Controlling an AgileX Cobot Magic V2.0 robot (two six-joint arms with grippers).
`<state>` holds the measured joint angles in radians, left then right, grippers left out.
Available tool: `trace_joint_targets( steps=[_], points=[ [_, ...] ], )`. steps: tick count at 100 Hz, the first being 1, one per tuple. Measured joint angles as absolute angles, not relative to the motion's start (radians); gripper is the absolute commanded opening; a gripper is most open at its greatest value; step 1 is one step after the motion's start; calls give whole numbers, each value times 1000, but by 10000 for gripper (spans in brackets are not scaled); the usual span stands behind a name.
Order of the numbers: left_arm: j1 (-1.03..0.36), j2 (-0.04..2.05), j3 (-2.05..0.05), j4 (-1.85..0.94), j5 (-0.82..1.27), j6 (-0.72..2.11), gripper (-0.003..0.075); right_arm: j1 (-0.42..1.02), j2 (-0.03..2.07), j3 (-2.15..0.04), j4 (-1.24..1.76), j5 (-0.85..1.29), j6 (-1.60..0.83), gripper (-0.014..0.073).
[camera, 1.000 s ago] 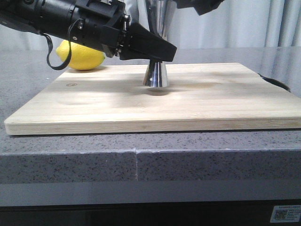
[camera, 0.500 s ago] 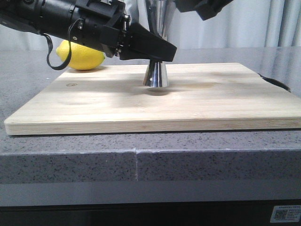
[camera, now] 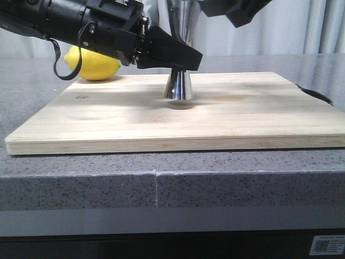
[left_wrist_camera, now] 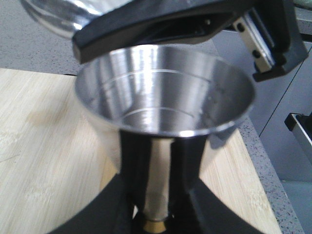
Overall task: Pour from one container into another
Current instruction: 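Hold the beaker above the jigger's upper cup with the right gripper, then tilt the beaker over the jigger cup with the right gripper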
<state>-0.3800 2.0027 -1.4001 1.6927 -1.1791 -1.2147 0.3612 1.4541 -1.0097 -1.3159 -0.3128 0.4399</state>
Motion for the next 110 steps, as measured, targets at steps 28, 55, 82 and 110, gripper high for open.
trace_joint_targets(
  steps=[28,55,82,110],
  points=[
    [-380,2003,-1400,1693,-1179,-1215,115,361,1454,-1010,-1349,-313,441,319],
    [-380,2003,-1400,1693,-1179,-1215,115,361,1454,-1010,-1385,-313,441,319],
    [-380,2003,-1400,1693,-1179,-1215,114,361,1454,-1010,-1403,-313,441,319],
    [-380,2003,-1400,1693,-1179,-1215,114,374,1454,-1010,-1441,-315,441,319]
  ],
)
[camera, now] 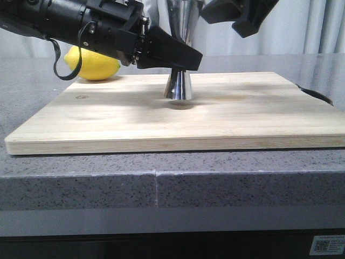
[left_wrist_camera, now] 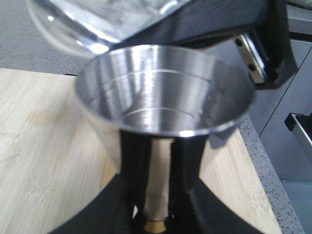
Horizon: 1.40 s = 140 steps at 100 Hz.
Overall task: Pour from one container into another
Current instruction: 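Tilt the beaker over the jigger cup with the right gripper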
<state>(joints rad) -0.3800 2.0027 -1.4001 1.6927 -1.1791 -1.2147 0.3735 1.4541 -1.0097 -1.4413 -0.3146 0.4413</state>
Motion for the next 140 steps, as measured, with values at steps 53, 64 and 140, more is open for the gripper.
trace_joint_targets(
  steps=[53,64,140],
  points=[
    [-380,2003,-1400,1694,-1179,-1216,114,381,1454,-1010,-1483,-309,442,319],
    [-380,2003,-1400,1694,-1179,-1216,114,381,1454,-1010,-1488,-302,442,319],
    [-380,2003,-1400,1694,-1179,-1216,114,381,1454,-1039,-1523,-291,440,319]
  ],
)
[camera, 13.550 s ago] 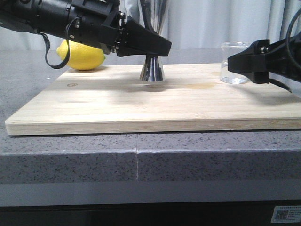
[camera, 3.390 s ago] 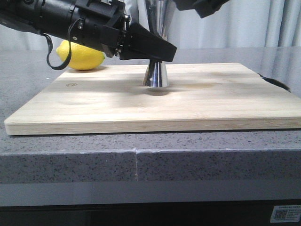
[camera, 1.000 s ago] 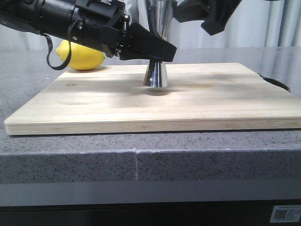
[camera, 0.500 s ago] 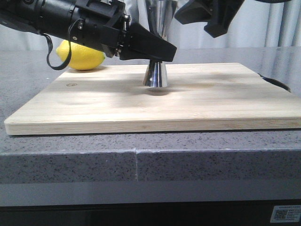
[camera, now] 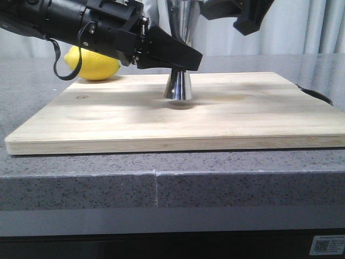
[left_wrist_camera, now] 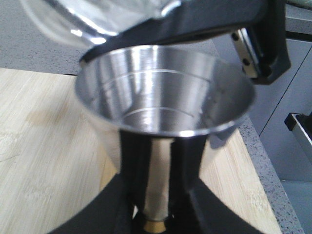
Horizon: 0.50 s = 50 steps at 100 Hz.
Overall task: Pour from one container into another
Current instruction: 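Tilt the beaker over the jigger cup with the right gripper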
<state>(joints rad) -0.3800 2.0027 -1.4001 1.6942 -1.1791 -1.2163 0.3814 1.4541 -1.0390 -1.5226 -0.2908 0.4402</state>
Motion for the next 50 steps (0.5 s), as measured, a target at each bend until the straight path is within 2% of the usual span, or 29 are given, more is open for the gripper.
trace_joint_targets(
  steps=[50],
  points=[
    [-380,2003,-1400,1694,-1179,-1216,114,381,1454,-1041,-1557,-289,440,319]
  ],
)
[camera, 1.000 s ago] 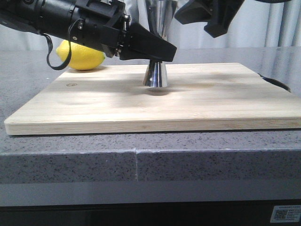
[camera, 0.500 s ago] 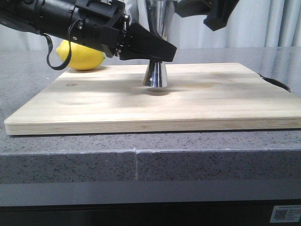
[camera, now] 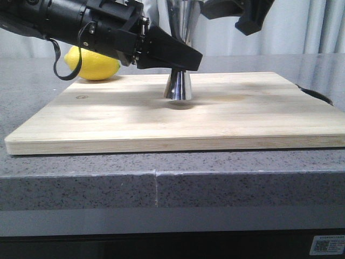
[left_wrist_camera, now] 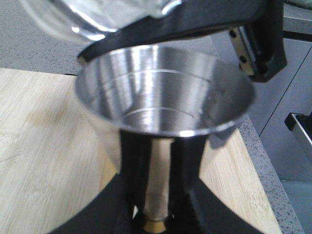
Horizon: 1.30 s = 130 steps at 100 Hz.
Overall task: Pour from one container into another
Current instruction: 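Tilt the beaker over the jigger cup with the right gripper, then tilt the beaker further to pour liquid into the jigger cup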
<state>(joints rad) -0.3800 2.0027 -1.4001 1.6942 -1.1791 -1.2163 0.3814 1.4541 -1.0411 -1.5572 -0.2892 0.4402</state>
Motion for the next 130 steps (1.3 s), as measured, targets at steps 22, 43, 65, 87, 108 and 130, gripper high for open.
trace_joint_targets(
  steps=[22,43,65,87,108,130],
  points=[
    [-380,2003,-1400,1694,-1179,-1216,114,381,1454,-1041,-1577,-289,440,319],
    [-380,2003,-1400,1694,-1179,-1216,114,381,1454,-1041,-1602,-289,440,319],
    [-380,2003,-1400,1694,-1179,-1216,114,381,1454,-1041,-1612,-289,440,319],
    [-380,2003,-1400,1694,-1179,-1216,114,381,1454,-1041,-1624,-289,440,319],
    [-380,2003,-1400,1694,-1179,-1216,114,381,1454,-1041,-1642,-289,440,319],
    [-380,2003,-1400,1694,-1179,-1216,114,381,1454,-1041,-1657,-289,440,319]
  ],
)
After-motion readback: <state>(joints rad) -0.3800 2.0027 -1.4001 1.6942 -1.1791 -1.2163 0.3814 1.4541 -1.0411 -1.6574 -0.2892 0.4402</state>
